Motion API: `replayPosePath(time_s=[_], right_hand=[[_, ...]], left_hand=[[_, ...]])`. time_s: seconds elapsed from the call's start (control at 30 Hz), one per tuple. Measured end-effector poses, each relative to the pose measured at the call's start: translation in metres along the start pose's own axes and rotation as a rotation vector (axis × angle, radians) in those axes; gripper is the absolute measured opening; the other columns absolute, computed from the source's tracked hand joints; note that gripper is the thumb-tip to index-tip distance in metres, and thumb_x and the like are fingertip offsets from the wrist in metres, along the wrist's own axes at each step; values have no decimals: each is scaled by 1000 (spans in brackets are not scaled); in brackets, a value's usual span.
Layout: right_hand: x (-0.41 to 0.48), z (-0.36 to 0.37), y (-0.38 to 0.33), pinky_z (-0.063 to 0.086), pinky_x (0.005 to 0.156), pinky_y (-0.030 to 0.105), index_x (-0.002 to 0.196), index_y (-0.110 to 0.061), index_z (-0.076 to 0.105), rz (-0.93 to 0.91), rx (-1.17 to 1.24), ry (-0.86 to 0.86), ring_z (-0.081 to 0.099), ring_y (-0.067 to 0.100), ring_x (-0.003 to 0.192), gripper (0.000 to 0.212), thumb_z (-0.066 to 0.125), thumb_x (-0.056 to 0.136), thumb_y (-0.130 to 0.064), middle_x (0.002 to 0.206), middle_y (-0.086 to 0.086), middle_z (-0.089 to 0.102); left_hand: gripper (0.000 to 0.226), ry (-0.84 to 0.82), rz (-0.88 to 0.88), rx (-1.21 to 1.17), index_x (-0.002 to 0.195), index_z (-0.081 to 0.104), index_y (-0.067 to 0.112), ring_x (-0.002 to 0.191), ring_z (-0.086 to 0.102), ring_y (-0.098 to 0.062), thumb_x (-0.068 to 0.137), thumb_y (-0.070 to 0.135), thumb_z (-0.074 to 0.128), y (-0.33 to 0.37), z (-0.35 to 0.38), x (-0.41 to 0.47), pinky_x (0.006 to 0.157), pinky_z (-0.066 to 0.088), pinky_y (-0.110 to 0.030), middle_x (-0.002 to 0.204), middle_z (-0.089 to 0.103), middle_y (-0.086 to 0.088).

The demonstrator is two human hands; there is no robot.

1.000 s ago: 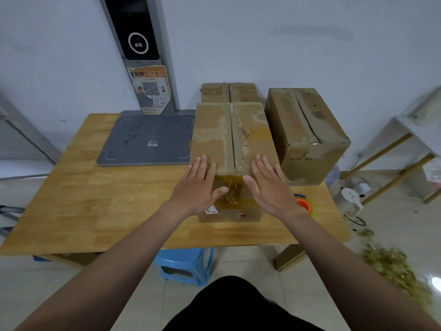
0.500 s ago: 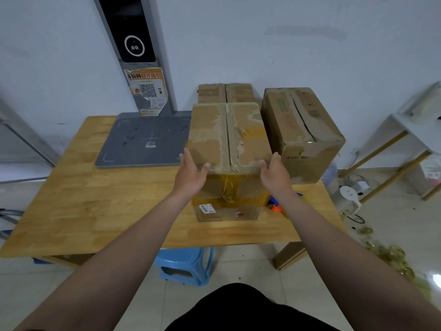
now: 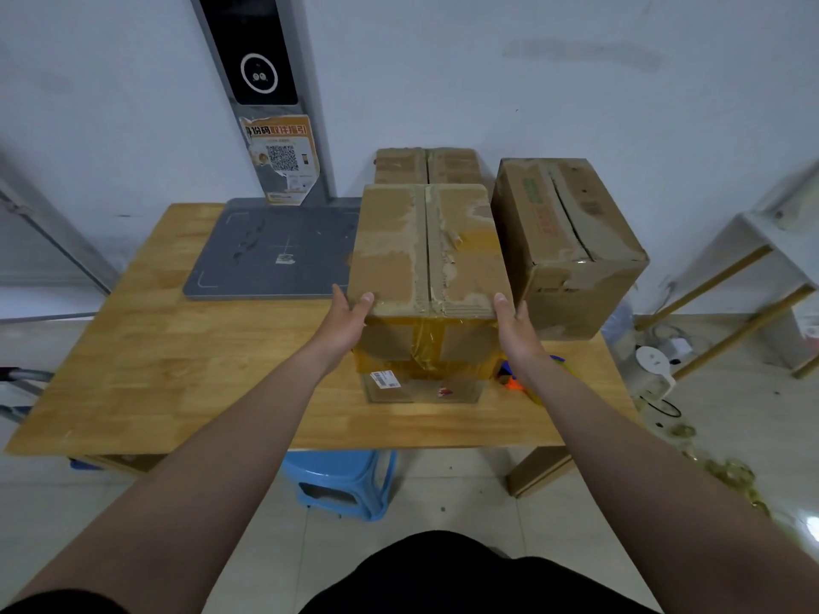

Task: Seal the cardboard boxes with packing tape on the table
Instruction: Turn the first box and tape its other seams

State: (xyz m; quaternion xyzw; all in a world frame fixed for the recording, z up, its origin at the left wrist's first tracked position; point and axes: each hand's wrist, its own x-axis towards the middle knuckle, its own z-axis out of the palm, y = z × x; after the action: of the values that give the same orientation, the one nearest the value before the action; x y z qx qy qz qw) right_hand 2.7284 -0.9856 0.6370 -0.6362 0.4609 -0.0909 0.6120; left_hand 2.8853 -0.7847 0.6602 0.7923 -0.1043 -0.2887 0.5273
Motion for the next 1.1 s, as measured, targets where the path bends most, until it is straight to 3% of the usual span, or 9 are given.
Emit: replayPosePath(time_s=[0.13,0.2,0.3,0.37,0.47,0.57,0.7,0.87,1.1], right_hand=[[-2,-5,-8,21,120,50,158,-13,-16,-14,-240,16,20,37,151,87,28,102,-63,167,13,14],[-1,-6,-16,27,119,50,158,-12,-17,-106,-400,14,25,37,149,79,29,107,-50,167,14,15],[3,-6,-31,15,124,53,161,-16,6,-450,-755,45,4,31,155,60,33,109,-31,169,8,4],[3,2,-43,7,124,51,160,-23,20,-665,-877,-39,-5,28,155,54,32,109,-40,169,1,4],[3,22,-55,5,123,51,155,-34,33,-678,-1018,-197,-1,27,155,56,24,105,-58,168,-6,11],[8,33,-59,9,123,54,152,-44,34,-675,-1234,-150,4,30,155,63,21,98,-72,167,-9,16],[7,34,-54,11,123,54,154,-45,30,-693,-1329,-123,6,32,155,77,32,87,-83,167,-10,15],[6,35,-56,11,123,55,154,-43,30,-708,-1309,-124,9,32,155,79,45,85,-79,167,-8,17],[12,31,-54,6,122,56,155,-41,30,-717,-1236,-178,6,34,155,84,58,81,-71,167,-8,17]], left_hand=[[85,-49,2,133,160,-20,15,152,28,-27,109,47,38,1,-7,4,118,27,-37,171,12,-3],[85,-65,56,291,161,-20,18,157,15,-26,108,51,38,-2,-13,9,122,22,-41,172,2,-4],[81,15,288,583,164,-2,25,158,-4,-25,105,52,45,-2,-17,17,125,9,-51,172,-5,-5],[77,-25,480,730,164,10,32,158,-6,-24,103,53,51,6,-13,22,124,4,-60,173,0,1],[83,-153,560,830,163,14,39,158,-11,-23,96,59,59,17,-3,33,121,2,-69,172,3,8],[91,-188,470,820,161,29,34,158,-9,-24,85,61,72,24,0,43,122,14,-65,172,9,6],[99,-188,498,949,158,37,32,159,1,-25,75,60,80,31,-7,47,121,23,-58,171,17,6],[102,-316,539,1082,158,37,32,158,6,-22,72,48,88,36,-28,55,123,18,-54,170,17,7],[106,-451,563,970,158,38,28,155,16,-7,69,24,94,34,-60,60,125,21,-34,168,22,10]])
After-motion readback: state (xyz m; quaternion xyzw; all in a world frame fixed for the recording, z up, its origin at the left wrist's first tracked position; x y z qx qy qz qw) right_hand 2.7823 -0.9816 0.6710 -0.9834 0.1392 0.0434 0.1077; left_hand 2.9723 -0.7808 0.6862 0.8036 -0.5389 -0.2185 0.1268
